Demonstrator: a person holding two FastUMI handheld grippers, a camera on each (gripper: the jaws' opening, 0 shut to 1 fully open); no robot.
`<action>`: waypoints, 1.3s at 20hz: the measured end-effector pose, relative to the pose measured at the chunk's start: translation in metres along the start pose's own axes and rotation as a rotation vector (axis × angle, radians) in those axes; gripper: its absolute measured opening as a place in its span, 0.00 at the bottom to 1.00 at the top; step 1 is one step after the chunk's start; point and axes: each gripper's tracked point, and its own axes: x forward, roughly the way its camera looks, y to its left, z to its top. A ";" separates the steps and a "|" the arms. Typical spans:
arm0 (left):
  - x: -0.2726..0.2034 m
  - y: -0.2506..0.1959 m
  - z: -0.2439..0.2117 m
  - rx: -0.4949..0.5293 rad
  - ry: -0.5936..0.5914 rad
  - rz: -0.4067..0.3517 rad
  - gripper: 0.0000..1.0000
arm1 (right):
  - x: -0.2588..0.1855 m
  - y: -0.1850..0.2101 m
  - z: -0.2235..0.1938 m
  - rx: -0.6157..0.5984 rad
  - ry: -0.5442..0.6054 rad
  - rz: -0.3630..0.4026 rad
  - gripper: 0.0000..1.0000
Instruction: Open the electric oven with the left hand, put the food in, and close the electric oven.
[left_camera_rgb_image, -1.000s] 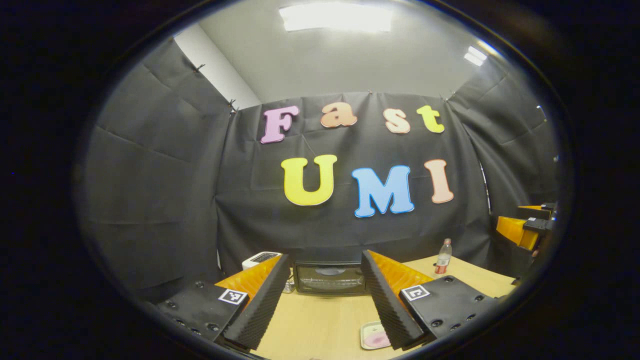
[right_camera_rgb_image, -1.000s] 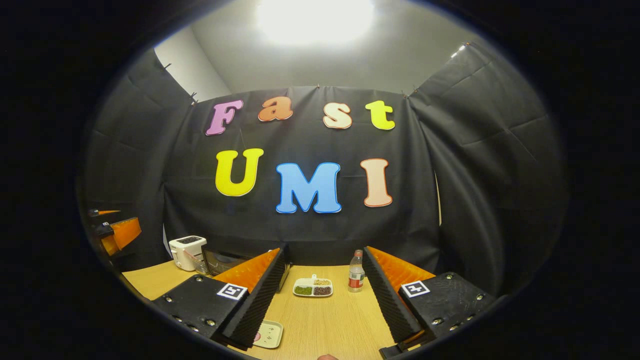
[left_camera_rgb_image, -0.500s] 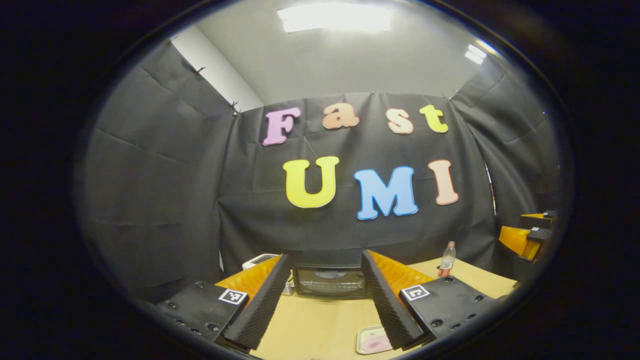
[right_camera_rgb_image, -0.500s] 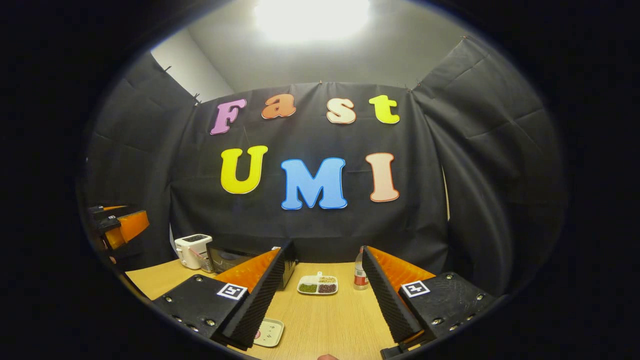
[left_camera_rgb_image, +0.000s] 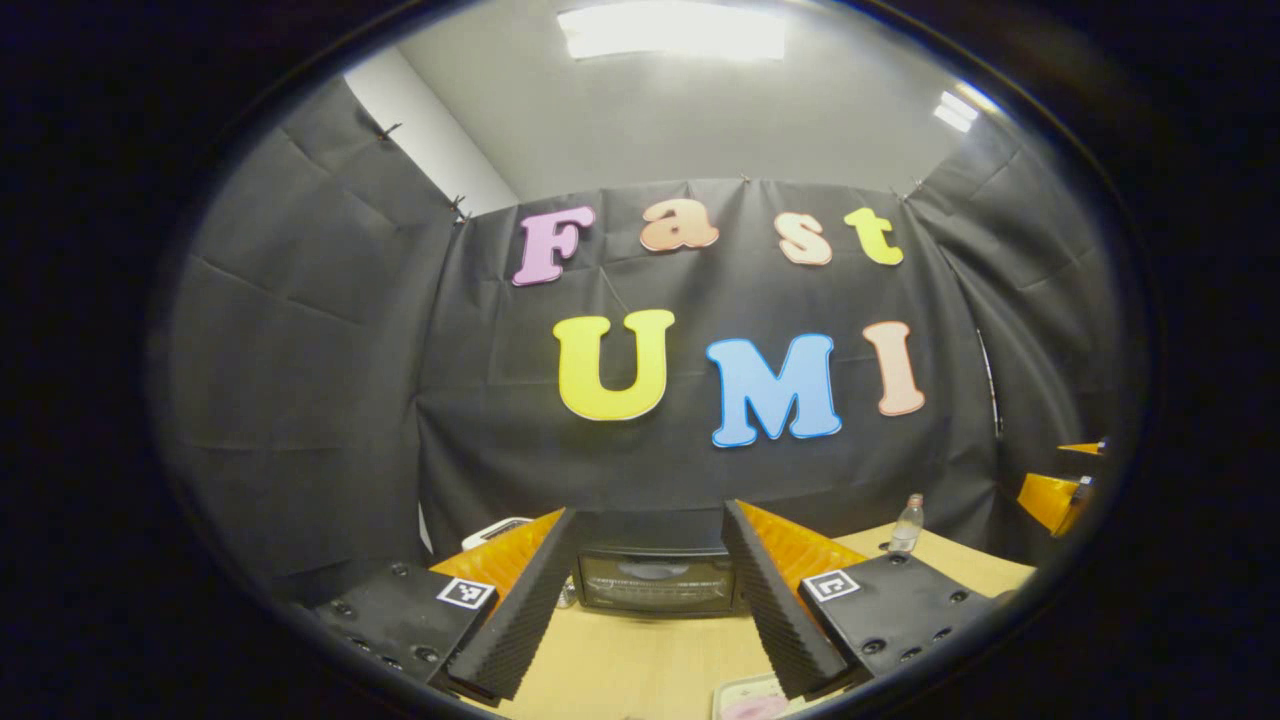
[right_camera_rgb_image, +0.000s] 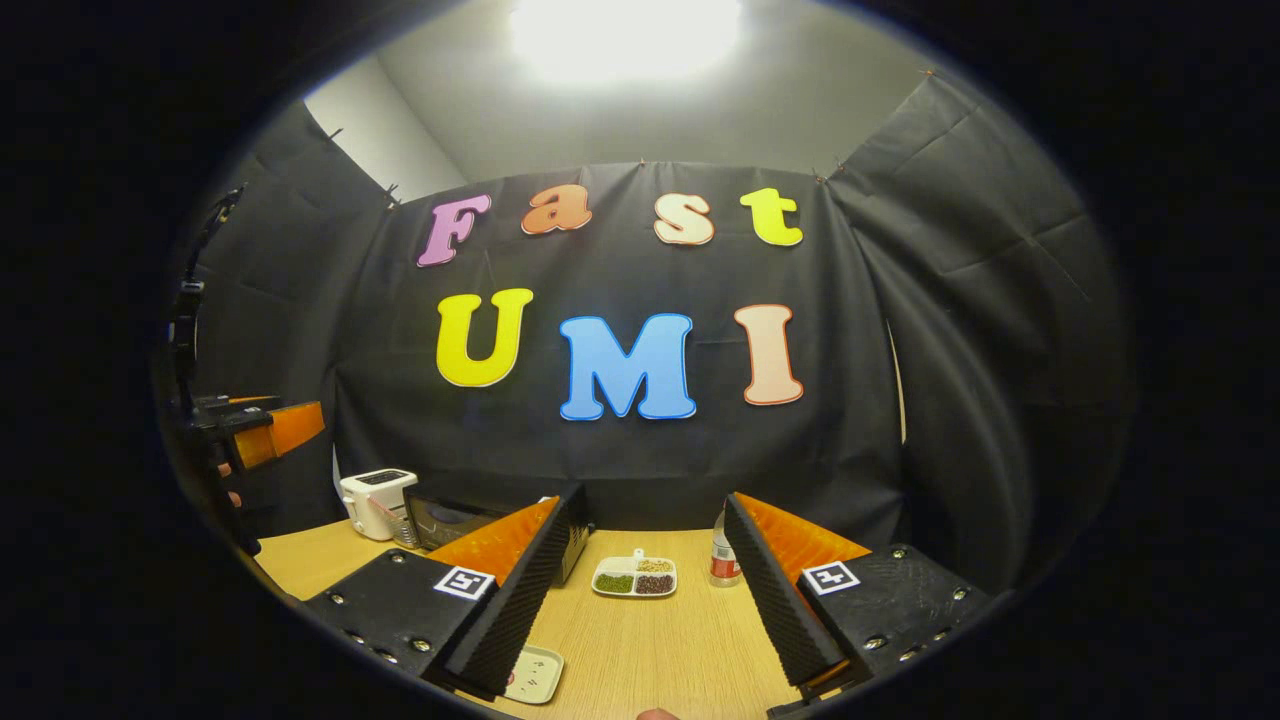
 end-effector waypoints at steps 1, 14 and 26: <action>0.013 0.001 -0.004 -0.002 -0.001 -0.010 1.00 | 0.005 0.001 -0.001 0.001 -0.001 -0.017 0.96; 0.170 0.011 -0.094 -0.067 0.113 -0.119 1.00 | 0.075 0.023 -0.018 -0.071 0.039 -0.159 0.96; 0.248 -0.005 -0.186 -0.074 0.267 -0.197 0.95 | 0.088 0.021 -0.039 -0.128 0.108 -0.288 0.96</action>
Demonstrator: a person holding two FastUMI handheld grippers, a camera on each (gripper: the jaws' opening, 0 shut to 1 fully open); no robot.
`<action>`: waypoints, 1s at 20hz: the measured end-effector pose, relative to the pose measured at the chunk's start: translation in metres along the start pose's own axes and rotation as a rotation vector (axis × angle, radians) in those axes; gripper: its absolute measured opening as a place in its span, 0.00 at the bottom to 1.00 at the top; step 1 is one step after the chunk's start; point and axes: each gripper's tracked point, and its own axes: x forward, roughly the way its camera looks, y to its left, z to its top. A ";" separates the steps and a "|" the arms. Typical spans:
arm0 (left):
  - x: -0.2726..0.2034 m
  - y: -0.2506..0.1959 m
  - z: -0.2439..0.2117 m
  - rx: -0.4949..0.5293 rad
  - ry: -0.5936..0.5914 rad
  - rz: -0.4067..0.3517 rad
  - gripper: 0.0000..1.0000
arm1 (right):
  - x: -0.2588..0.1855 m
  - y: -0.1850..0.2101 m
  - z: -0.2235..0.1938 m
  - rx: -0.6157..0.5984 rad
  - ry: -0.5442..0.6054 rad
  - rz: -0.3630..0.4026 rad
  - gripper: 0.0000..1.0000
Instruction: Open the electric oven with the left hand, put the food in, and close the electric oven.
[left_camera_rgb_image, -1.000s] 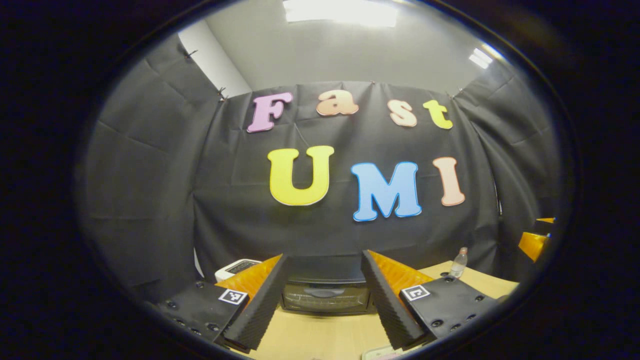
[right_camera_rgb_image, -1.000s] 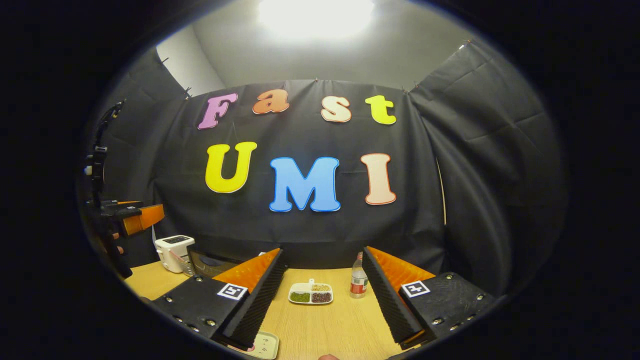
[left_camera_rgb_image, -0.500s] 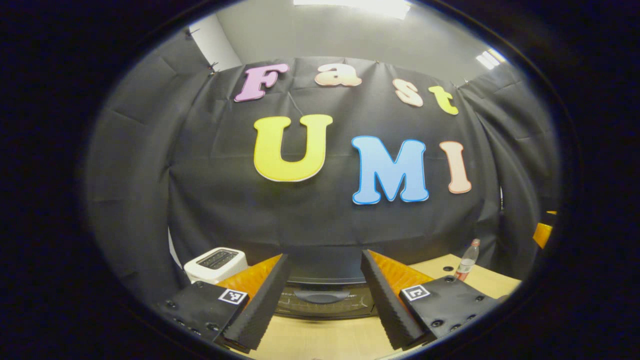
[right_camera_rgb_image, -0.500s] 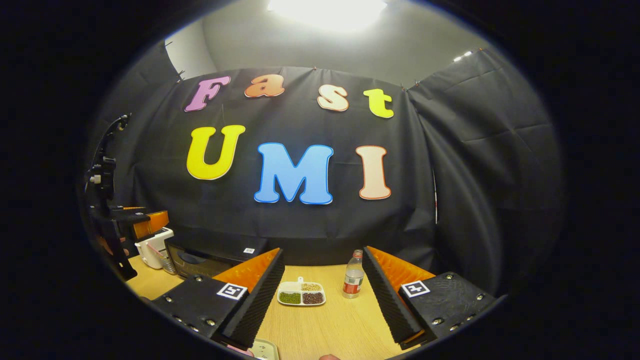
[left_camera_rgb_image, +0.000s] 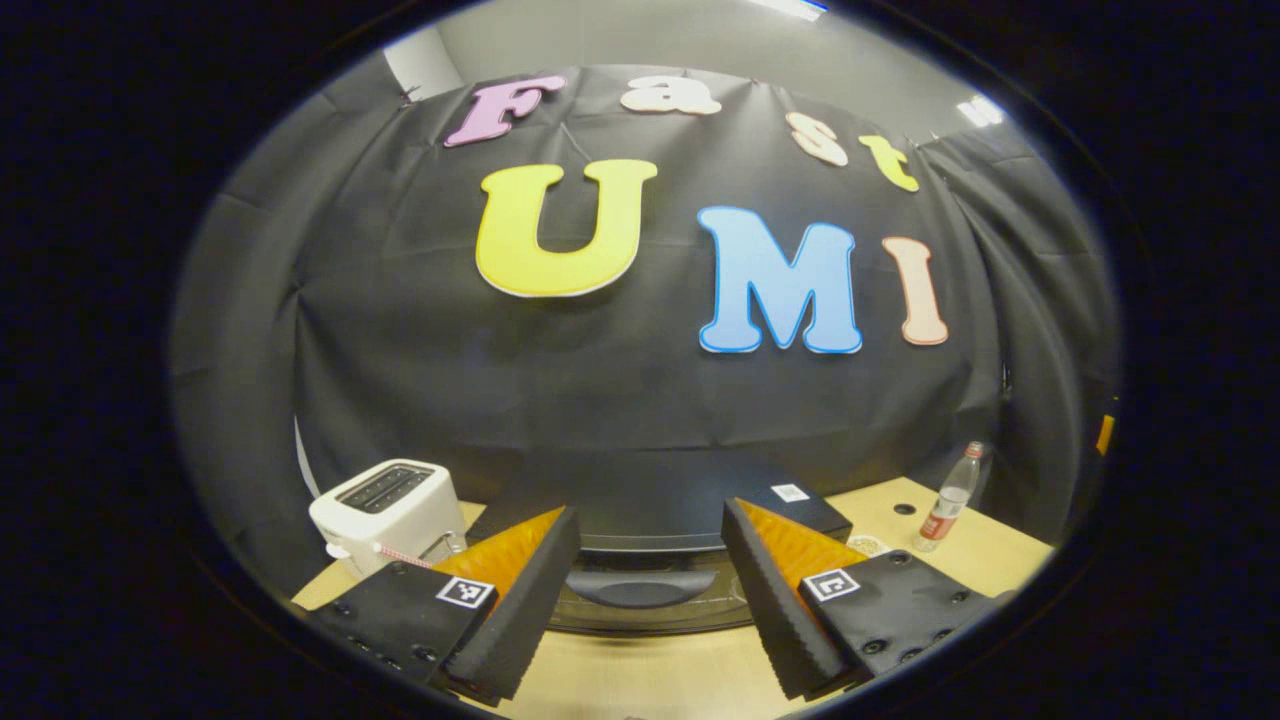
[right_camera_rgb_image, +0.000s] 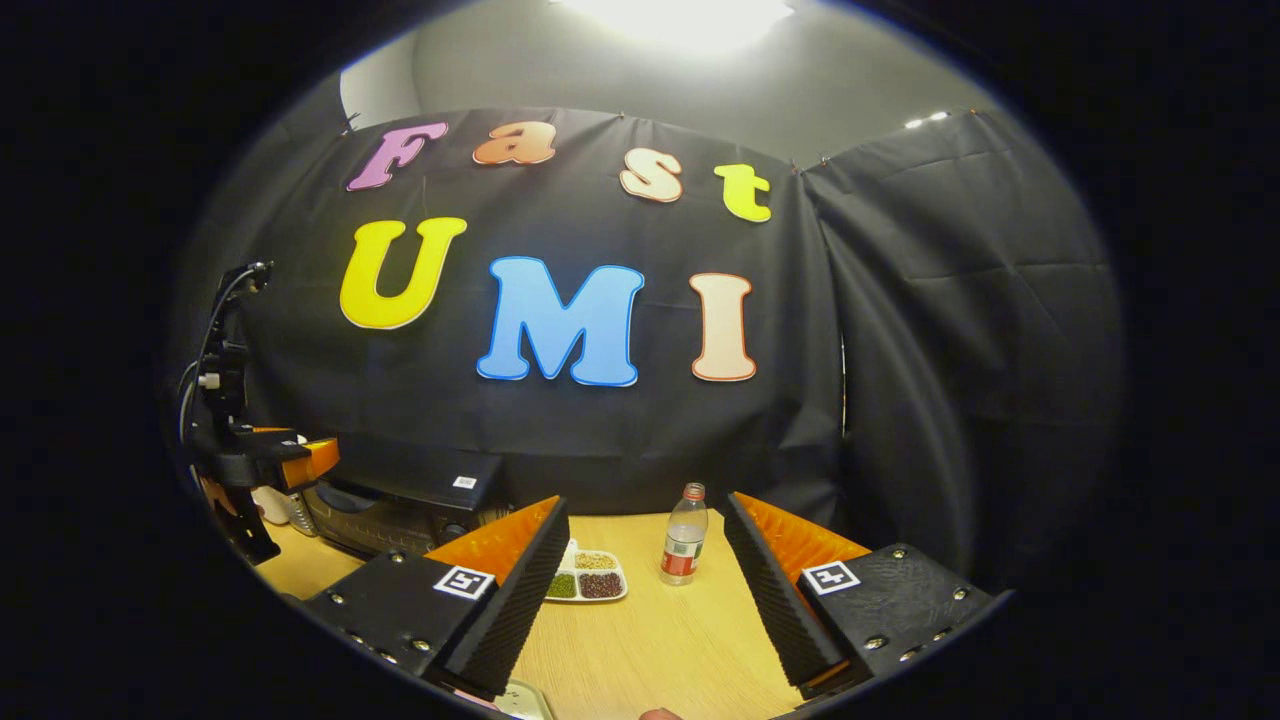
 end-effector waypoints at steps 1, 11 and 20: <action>0.008 0.000 -0.008 -0.003 0.012 -0.005 1.00 | 0.000 0.000 -0.001 -0.012 0.003 -0.009 0.96; 0.047 0.012 -0.060 -0.026 0.108 0.005 1.00 | 0.005 -0.001 -0.005 -0.050 0.030 -0.053 0.96; 0.053 0.011 -0.068 0.062 0.095 0.034 0.97 | 0.002 0.002 -0.003 -0.068 0.022 -0.031 0.96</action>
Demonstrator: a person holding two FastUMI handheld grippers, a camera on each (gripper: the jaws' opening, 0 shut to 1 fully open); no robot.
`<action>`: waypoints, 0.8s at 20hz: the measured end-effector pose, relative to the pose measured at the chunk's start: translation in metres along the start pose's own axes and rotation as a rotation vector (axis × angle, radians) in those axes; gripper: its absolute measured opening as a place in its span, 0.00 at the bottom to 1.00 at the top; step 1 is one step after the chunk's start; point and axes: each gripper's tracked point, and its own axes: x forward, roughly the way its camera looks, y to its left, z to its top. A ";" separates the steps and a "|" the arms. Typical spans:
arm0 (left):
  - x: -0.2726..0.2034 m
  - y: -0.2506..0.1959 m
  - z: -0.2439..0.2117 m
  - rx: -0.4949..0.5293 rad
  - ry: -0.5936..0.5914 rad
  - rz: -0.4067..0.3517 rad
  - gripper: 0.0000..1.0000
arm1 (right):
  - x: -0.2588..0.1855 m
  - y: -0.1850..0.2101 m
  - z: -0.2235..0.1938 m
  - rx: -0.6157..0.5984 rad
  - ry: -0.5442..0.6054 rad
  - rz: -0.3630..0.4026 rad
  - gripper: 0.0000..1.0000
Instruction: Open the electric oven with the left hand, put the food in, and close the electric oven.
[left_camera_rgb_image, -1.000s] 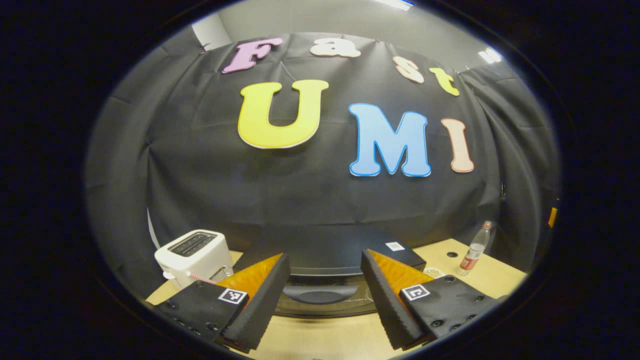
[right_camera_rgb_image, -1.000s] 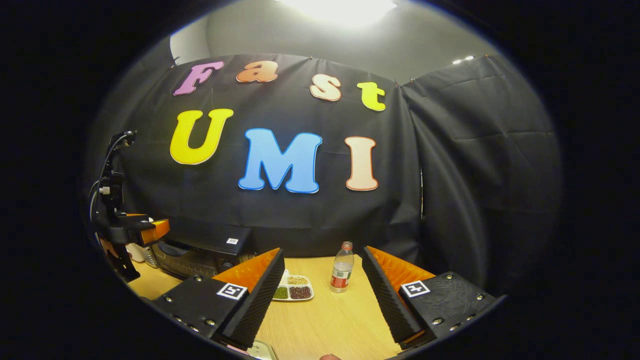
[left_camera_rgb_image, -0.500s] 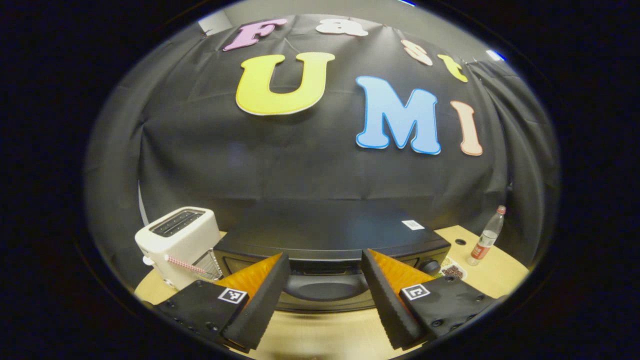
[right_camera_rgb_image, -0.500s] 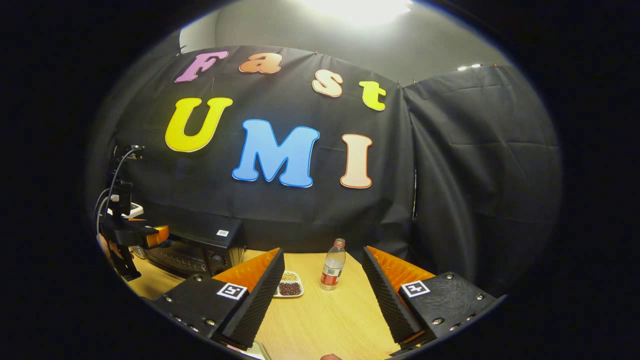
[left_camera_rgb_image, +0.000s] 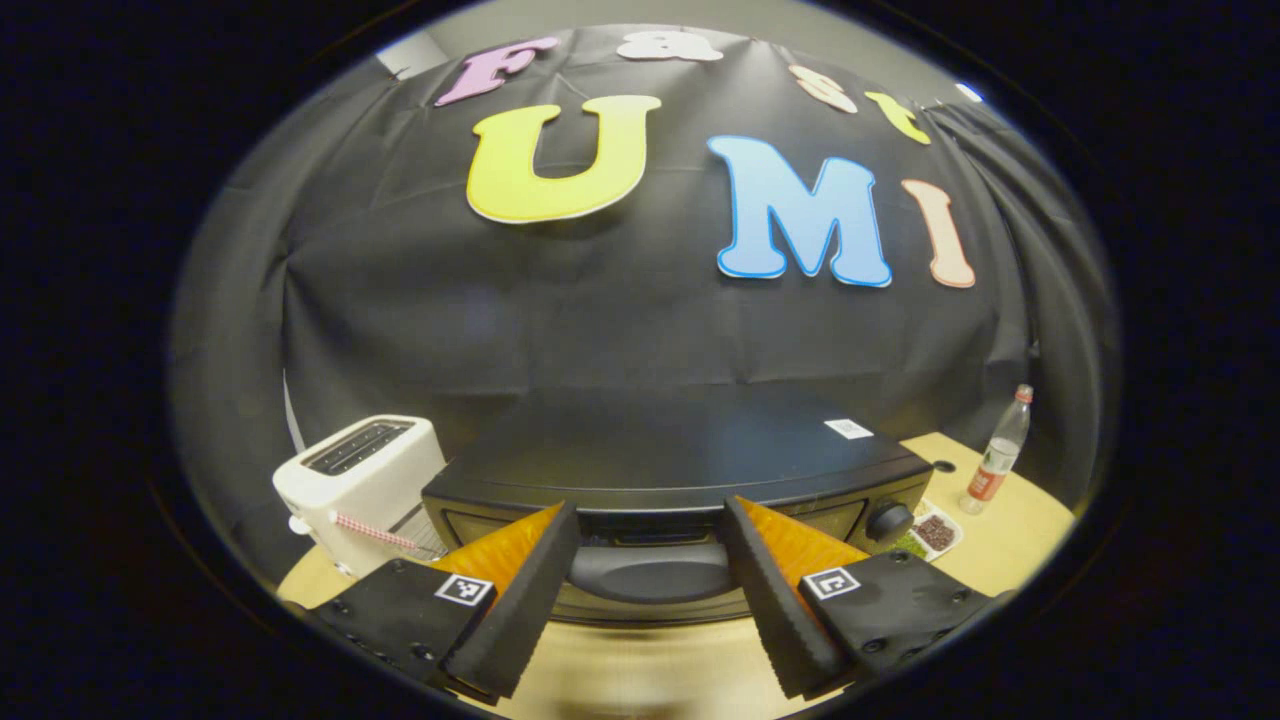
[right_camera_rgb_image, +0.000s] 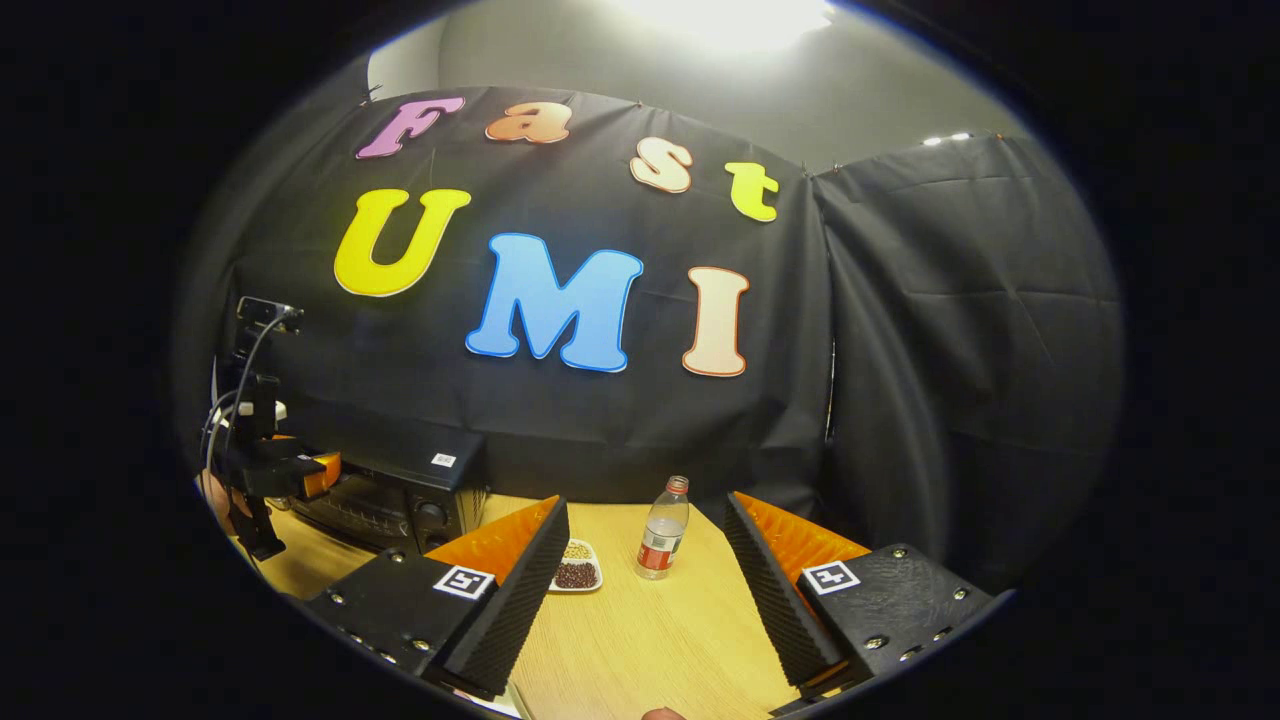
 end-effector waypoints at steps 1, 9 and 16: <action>-0.002 0.000 0.000 -0.002 -0.009 0.002 1.00 | 0.000 -0.001 0.000 -0.001 -0.003 0.003 0.96; -0.030 -0.001 -0.015 -0.022 0.001 0.017 0.92 | -0.009 -0.014 -0.006 0.015 0.004 0.018 0.96; -0.066 -0.003 -0.045 -0.071 0.049 0.028 0.91 | -0.018 -0.017 -0.003 0.011 -0.004 0.065 0.96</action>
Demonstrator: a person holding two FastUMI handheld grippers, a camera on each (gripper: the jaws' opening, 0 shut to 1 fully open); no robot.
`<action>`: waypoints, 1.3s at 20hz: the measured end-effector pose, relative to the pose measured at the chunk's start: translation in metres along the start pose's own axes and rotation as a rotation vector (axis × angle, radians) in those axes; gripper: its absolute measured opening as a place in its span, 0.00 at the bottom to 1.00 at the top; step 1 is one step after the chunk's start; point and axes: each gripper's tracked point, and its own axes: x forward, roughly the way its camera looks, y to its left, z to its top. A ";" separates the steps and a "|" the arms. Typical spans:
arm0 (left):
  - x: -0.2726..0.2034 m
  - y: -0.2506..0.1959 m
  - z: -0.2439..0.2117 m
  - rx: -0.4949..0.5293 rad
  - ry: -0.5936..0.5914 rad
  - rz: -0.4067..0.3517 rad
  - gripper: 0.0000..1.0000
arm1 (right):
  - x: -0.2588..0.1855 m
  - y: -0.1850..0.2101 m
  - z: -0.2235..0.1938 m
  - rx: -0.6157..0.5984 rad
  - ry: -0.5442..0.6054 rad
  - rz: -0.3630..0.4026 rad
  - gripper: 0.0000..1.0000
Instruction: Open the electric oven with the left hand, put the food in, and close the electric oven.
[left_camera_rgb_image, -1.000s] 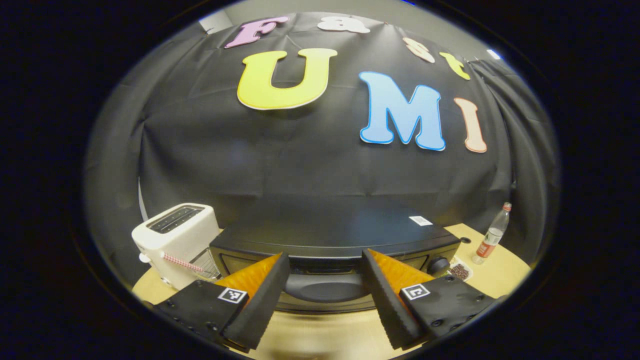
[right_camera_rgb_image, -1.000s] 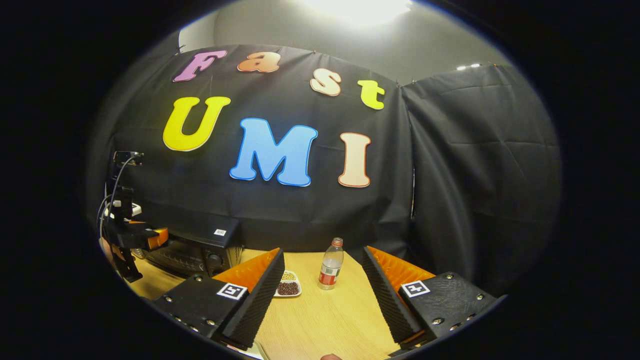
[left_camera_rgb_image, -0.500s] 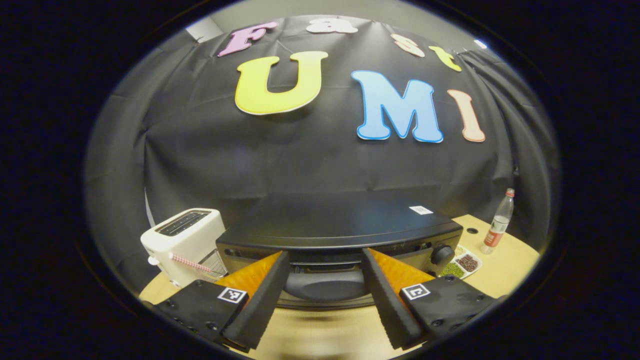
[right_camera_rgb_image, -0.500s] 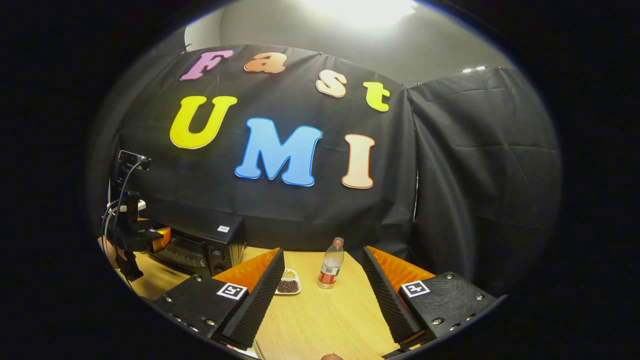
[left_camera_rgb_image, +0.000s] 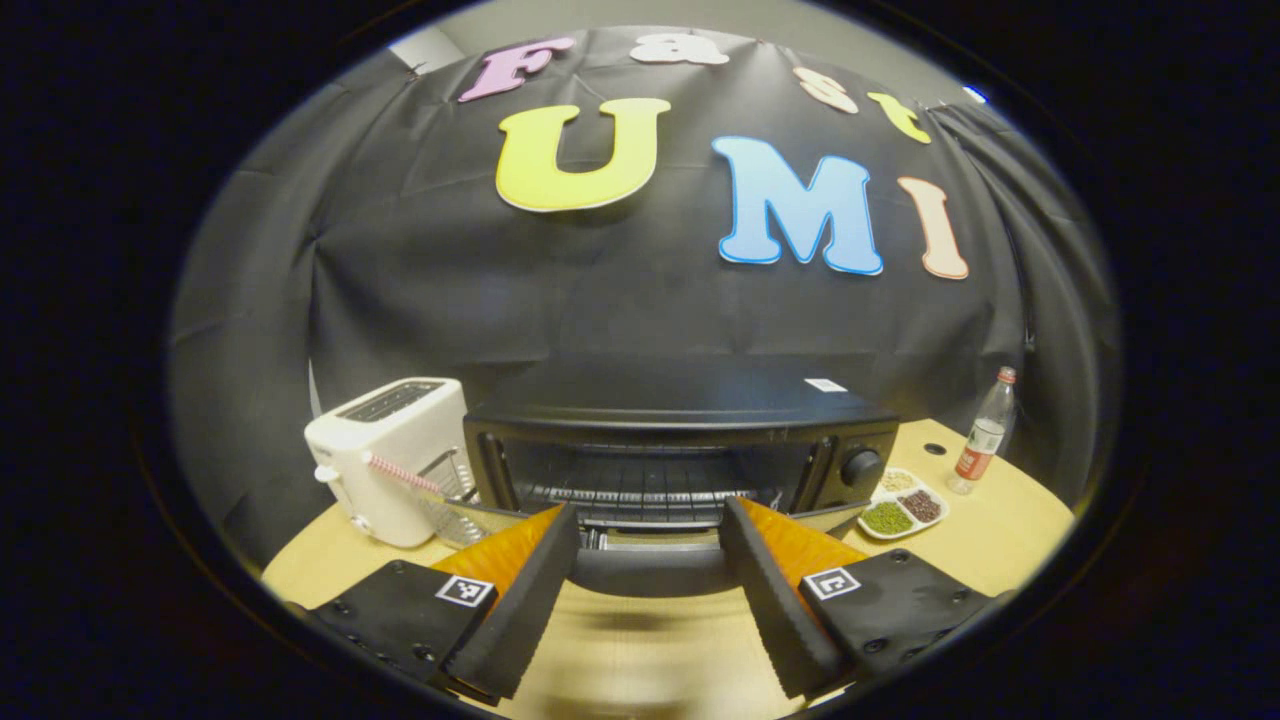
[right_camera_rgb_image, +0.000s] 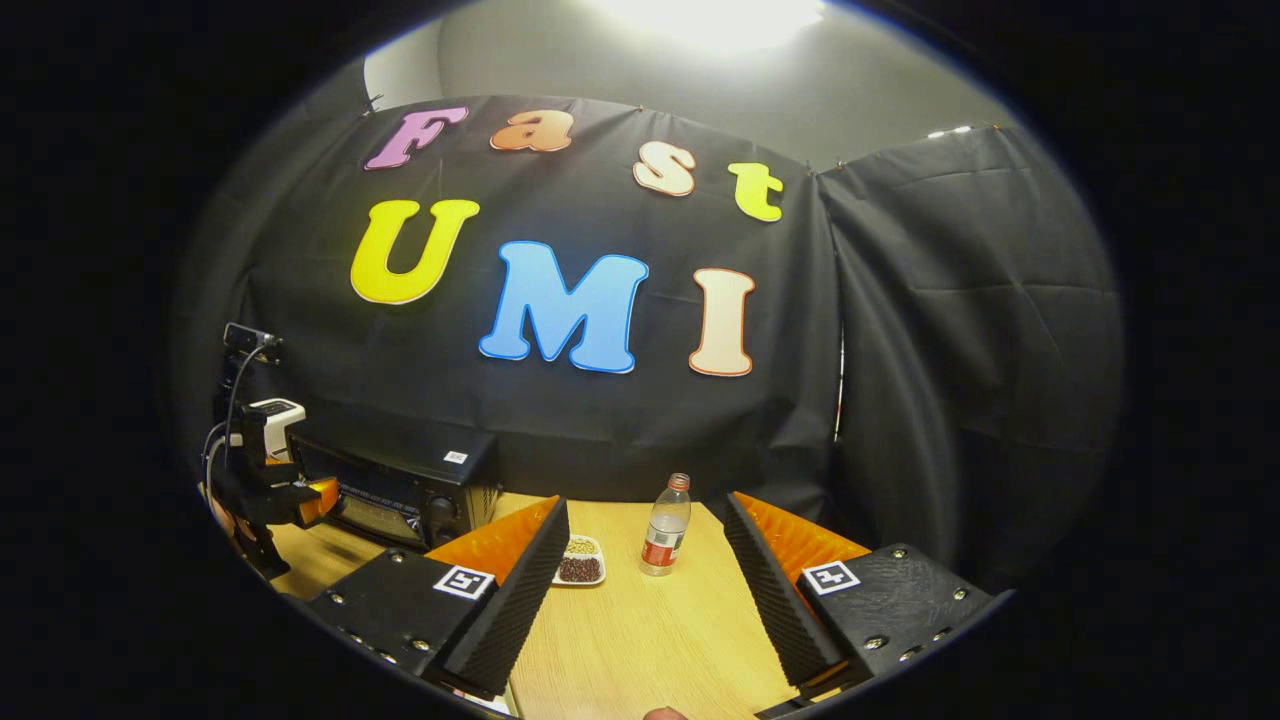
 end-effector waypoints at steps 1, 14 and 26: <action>-0.003 0.000 -0.005 -0.010 0.009 0.001 1.00 | -0.001 -0.001 -0.001 0.000 0.000 0.009 0.96; -0.028 -0.002 -0.068 0.001 0.113 0.039 1.00 | -0.017 0.003 -0.012 -0.016 0.038 0.095 0.96; -0.039 -0.007 -0.115 0.020 0.215 0.033 0.98 | -0.027 0.023 -0.023 -0.018 0.094 0.190 0.96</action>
